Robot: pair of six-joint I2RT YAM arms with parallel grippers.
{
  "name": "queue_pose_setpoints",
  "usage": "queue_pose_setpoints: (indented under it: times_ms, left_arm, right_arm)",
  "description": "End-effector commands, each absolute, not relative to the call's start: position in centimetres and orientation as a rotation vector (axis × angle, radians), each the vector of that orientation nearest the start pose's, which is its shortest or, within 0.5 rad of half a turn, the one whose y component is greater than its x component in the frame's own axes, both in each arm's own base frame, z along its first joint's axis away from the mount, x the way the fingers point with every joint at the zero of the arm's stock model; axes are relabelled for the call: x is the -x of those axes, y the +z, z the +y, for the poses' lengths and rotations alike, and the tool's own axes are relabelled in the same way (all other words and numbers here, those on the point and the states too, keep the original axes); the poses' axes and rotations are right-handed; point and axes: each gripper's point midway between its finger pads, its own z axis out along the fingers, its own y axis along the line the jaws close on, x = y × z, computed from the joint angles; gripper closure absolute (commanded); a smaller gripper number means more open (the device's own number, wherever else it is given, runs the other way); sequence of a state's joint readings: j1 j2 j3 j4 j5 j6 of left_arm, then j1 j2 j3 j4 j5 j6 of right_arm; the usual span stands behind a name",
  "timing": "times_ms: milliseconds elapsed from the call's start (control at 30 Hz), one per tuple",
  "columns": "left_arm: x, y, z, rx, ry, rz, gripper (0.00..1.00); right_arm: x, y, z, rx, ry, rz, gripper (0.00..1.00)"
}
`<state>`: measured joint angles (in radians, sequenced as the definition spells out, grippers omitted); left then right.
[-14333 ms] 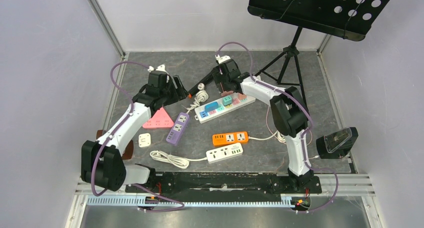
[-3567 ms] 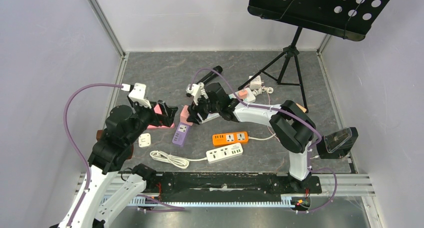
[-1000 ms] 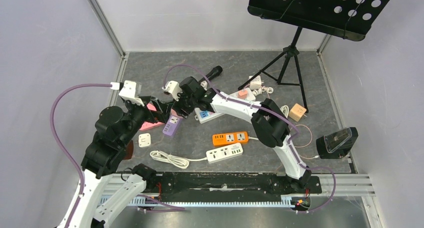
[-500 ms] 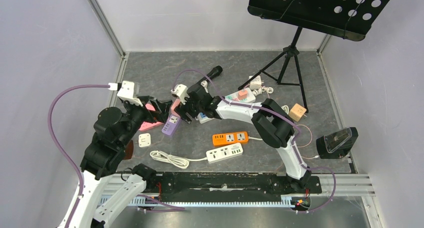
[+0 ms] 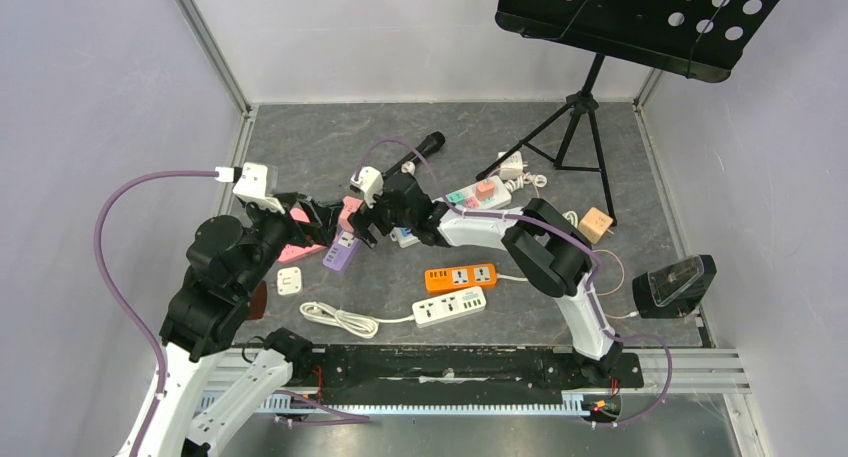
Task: Insert the plug
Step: Insert the plug into the socket.
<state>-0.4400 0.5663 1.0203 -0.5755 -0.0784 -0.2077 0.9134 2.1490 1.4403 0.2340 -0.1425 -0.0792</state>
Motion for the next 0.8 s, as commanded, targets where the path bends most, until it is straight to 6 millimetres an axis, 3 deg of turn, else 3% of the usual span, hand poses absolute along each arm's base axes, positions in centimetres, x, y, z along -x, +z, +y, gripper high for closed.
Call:
queue_pose_setpoints:
  times_ms: [0, 100, 267, 533, 767]
  left_arm:
    - [-21.1, 35.8, -8.7, -0.144, -0.377, 1.666, 0.02]
    - [-21.1, 35.8, -8.6, -0.141, -0.375, 1.664, 0.02]
    - [-21.2, 35.7, -8.7, -0.142, -0.375, 1.668, 0.01]
    - [-21.2, 35.5, -8.6, -0.142, -0.371, 1.675, 0.02]
    - [-21.3, 35.3, -8.6, -0.142, -0.363, 1.682, 0.02]
  right_arm:
    - [-34.1, 12.7, 49.3, 1.029, 0.765, 1.655, 0.02]
    - [-33.7, 14.2, 49.4, 1.020, 0.800, 1.607, 0.02]
    - [-34.0, 14.8, 50.3, 1.028, 0.815, 1.569, 0.02]
    - [-35.2, 12.9, 51.6, 1.014, 0.814, 1.588, 0.03]
    - [-36.1, 11.4, 52.1, 1.018, 0.808, 1.618, 0.15]
